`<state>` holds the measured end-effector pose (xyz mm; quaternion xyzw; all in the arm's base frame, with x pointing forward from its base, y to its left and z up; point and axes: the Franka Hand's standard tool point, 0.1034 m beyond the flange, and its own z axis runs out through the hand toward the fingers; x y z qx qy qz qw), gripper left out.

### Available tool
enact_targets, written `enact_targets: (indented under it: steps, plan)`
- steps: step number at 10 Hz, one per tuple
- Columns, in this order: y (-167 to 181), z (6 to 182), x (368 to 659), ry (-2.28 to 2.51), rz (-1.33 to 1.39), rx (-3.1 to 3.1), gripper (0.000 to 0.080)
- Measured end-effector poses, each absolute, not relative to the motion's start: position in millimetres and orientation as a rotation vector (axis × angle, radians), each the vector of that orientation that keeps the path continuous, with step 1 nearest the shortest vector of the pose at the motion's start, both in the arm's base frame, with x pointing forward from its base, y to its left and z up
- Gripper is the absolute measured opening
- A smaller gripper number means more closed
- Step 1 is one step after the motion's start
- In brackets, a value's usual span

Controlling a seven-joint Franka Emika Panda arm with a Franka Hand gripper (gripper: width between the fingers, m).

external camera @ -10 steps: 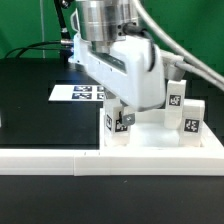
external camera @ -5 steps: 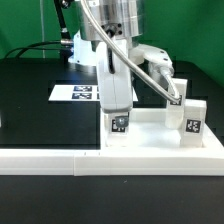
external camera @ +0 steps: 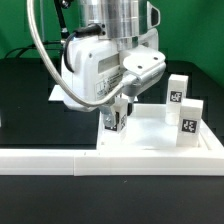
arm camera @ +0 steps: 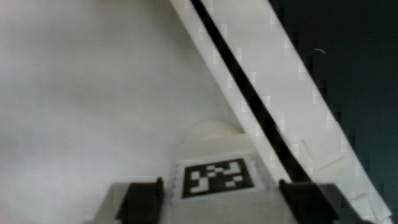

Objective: Assemble square table

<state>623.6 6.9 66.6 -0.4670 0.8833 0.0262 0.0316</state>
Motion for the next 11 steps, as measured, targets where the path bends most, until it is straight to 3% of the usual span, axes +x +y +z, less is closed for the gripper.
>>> enact_targets:
  steps: [5,7,8,9,11]
  plan:
    - [7.1,66.1,622.7,2.704,0.062,-1.461,0.031]
    - [7.8,65.4,622.4,2.702,0.063,-1.466,0.0547]
    - [8.0,65.3,622.3,2.701,0.063,-1.468,0.0547]
    - [10.3,67.7,622.5,2.693,0.063,-1.474,0.0627]
    - [24.5,94.7,612.2,2.658,0.099,-1.458,0.0643]
